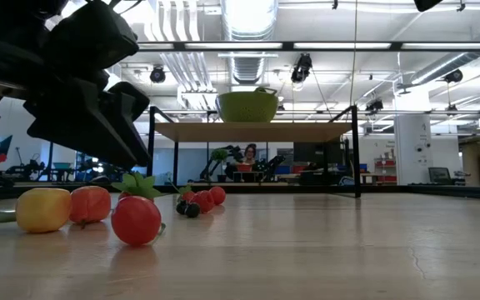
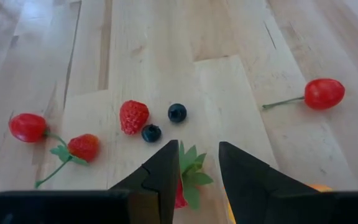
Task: Pick & Place Fruit
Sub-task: Put the strawberry into the green colander on the shelf
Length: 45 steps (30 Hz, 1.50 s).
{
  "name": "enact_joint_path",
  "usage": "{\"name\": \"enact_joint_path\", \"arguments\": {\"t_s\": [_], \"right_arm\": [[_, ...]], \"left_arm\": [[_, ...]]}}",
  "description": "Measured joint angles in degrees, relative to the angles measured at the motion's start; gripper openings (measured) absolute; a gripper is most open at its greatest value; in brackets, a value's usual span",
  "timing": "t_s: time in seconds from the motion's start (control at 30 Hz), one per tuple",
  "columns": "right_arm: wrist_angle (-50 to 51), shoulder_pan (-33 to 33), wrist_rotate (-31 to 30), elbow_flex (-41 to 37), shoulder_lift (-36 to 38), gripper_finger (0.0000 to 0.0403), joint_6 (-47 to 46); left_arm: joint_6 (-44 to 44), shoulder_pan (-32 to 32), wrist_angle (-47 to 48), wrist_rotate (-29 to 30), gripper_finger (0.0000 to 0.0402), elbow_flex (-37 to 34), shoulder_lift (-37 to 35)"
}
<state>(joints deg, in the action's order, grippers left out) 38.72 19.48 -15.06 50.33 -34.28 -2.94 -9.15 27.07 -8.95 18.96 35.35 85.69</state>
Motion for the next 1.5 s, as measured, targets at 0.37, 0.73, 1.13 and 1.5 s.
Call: {"name": "enact_joint_path", "arguments": {"t_s": [0.37,0.73,1.13,1.5], "right_arm": [[0.0,0.0,0.0,0.0,-0.1,0.0363,0.0],[0.0,0.0,0.0,0.0,0.0,0.0363,0.0],[0.0,0.0,0.0,0.0,0.0,0.0363,0.0],[0.0,0.0,0.0,0.0,0.0,0.0363,0.0]], "left_arm": [[-1.4,-0.1,0.5,0.1,0.0122,0.0,0.0],[-1.4,0.0,1.9,0.9,0.0122,0.0,0.0],[-1.5,0.0,-0.1,1.1,0.0122,0.0,2.6],[-1.3,0.0,-0.1,1.3,0.0071,0.7,4.4]]}}
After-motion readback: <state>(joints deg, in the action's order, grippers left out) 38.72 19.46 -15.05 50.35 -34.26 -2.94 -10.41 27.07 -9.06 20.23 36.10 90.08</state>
